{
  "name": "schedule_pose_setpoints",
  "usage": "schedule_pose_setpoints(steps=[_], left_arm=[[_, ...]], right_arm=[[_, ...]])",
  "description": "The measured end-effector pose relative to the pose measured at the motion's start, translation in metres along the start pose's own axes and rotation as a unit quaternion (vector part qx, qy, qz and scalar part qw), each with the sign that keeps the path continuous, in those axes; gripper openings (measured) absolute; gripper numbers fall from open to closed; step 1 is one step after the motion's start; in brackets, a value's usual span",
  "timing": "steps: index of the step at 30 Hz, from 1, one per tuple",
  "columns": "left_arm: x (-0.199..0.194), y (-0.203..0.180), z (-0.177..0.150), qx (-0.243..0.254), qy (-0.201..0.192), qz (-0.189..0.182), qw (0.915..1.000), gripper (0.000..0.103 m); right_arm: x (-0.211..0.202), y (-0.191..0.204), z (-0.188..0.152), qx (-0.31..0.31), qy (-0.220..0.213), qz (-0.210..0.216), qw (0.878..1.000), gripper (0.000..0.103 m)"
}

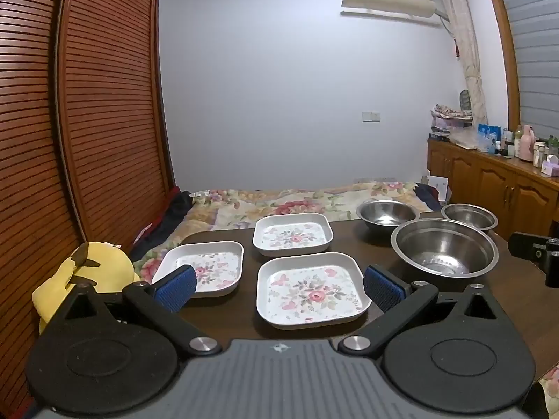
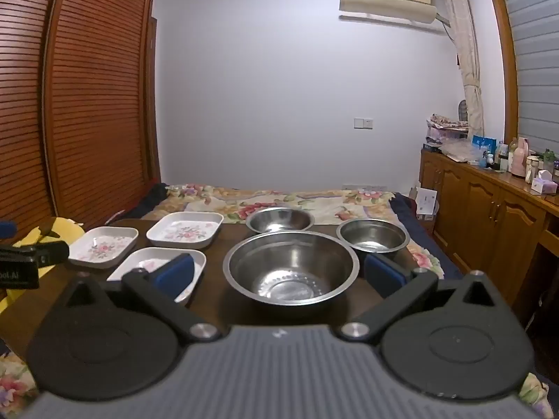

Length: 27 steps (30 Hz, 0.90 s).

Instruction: Organize plates and bowls

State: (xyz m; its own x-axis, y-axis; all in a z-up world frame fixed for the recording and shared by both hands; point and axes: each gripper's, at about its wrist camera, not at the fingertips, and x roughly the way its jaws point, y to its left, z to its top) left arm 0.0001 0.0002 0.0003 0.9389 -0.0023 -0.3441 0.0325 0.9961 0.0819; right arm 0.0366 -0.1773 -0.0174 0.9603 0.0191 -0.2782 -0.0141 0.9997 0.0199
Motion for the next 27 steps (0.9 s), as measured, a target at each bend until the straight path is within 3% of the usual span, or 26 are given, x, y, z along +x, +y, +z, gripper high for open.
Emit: schedule_pose_setpoints(steps=[27], left_arm=[[-0.0002,-0.0004,-0.0001,0.004,-0.002,0.003,1.0000,0.103]], right_arm=[[-0.0038,-0.0020,0.0002,-0.002,0.000,-0.003,1.000,0.103]])
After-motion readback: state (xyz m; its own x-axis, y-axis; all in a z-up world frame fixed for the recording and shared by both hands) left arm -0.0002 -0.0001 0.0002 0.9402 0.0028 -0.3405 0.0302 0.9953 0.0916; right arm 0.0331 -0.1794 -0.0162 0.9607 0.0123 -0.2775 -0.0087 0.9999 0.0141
